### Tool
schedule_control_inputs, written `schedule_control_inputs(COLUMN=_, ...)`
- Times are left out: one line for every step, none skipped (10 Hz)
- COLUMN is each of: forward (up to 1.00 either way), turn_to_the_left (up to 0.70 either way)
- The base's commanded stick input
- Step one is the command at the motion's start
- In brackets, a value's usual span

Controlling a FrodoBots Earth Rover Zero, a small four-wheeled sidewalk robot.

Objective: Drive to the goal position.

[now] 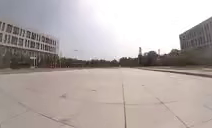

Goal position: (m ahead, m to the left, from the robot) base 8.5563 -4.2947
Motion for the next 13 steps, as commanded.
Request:
schedule_control_inputs(forward=0.7, turn_to_the_left=0.0)
schedule_control_inputs(forward=0.7, turn_to_the_left=0.0)
schedule_control_inputs(forward=0.7, turn_to_the_left=0.0)
schedule_control_inputs(forward=0.7, turn_to_the_left=0.0)
schedule_control_inputs(forward=0.7, turn_to_the_left=0.0)
schedule_control_inputs(forward=0.7, turn_to_the_left=0.0)
schedule_control_inputs(forward=0.7, turn_to_the_left=0.0)
schedule_control_inputs(forward=0.7, turn_to_the_left=0.0)
schedule_control_inputs(forward=0.7, turn_to_the_left=0.0)
schedule_control_inputs(forward=0.7, turn_to_the_left=0.0)
schedule_control_inputs(forward=0.7, turn_to_the_left=0.0)
schedule_control_inputs(forward=0.7, turn_to_the_left=0.0)
schedule_control_inputs(forward=0.7, turn_to_the_left=0.0)
